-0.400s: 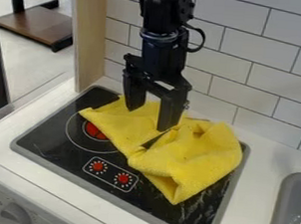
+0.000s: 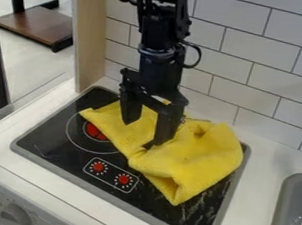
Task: Unfold the cloth from left to right
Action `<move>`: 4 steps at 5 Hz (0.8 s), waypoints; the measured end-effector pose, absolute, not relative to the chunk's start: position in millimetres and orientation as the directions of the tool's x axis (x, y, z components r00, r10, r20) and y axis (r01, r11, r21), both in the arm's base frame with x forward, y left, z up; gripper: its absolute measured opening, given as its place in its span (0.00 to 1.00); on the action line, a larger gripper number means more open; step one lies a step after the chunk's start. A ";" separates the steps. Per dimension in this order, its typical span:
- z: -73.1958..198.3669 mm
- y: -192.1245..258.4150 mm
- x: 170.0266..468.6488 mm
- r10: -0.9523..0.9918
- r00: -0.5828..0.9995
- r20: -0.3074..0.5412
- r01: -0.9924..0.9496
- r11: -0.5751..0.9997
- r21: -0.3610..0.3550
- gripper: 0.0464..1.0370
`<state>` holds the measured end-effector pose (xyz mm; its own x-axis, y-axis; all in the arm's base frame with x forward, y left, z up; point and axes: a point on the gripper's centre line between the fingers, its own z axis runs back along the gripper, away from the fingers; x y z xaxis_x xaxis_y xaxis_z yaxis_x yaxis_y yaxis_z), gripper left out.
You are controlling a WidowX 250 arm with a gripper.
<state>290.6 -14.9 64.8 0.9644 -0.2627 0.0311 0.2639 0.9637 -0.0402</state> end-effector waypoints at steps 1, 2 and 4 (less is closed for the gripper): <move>53.7 -13.1 292.0 -0.261 0.965 0.010 0.261 0.965 -0.016 0.96; 48.3 -11.3 291.0 -0.248 0.969 -0.011 0.248 0.969 -0.009 0.96; 41.6 -14.9 289.8 -0.264 0.964 -0.029 0.264 0.964 -0.019 0.96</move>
<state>289.8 -14.9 41.6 0.9640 -0.2642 -0.0286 0.2638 0.9644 -0.0195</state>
